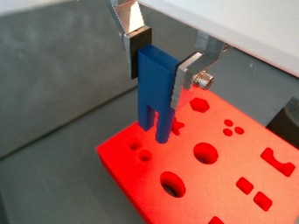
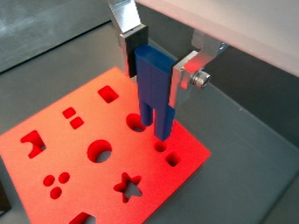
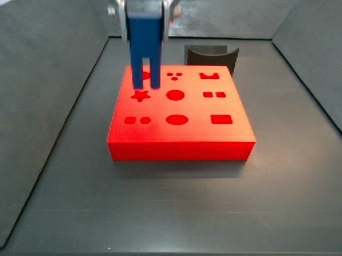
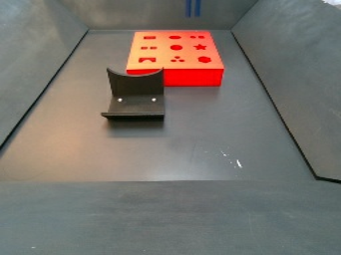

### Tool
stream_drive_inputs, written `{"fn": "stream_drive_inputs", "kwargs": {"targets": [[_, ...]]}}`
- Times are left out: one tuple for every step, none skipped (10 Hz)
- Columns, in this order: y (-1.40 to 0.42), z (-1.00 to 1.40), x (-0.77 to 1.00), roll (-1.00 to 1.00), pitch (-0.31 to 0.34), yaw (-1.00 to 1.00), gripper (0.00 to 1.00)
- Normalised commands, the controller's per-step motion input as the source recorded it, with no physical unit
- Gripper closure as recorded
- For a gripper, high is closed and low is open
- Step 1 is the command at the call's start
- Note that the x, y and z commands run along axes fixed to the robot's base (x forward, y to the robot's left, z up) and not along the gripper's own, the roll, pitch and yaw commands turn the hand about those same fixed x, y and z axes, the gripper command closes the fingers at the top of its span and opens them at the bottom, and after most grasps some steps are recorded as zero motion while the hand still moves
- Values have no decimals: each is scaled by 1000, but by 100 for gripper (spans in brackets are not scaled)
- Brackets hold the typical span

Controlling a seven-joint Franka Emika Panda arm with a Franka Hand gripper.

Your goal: Insert the square-circle object.

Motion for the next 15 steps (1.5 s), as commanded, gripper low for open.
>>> {"fn": "stream_drive_inputs", "kwargs": {"targets": [[49, -209, -111, -179, -484, 0, 100], [0, -69, -174, -59, -363, 0, 100], [0, 0, -169, 0, -136, 0, 100], [-23, -137, -129, 139, -19, 0, 100], [-60, -300, -143, 253, 0, -3, 100], [-26, -277, -91, 226, 0, -31, 100], [0, -291, -31, 109, 0, -140, 100], [0, -209, 0, 0, -9, -186, 100], [0, -160, 0, -47, -51, -140, 100], [0, -157, 14, -66, -64, -103, 100], [0, -194, 9, -81, -64, 0, 100], [0, -217, 0, -81, -40, 0, 100], [-69, -280, -34, -9, 0, 0, 100], [-94, -291, 0, 0, 0, 0, 100], [-114, -266, 0, 0, 0, 0, 100]]}}
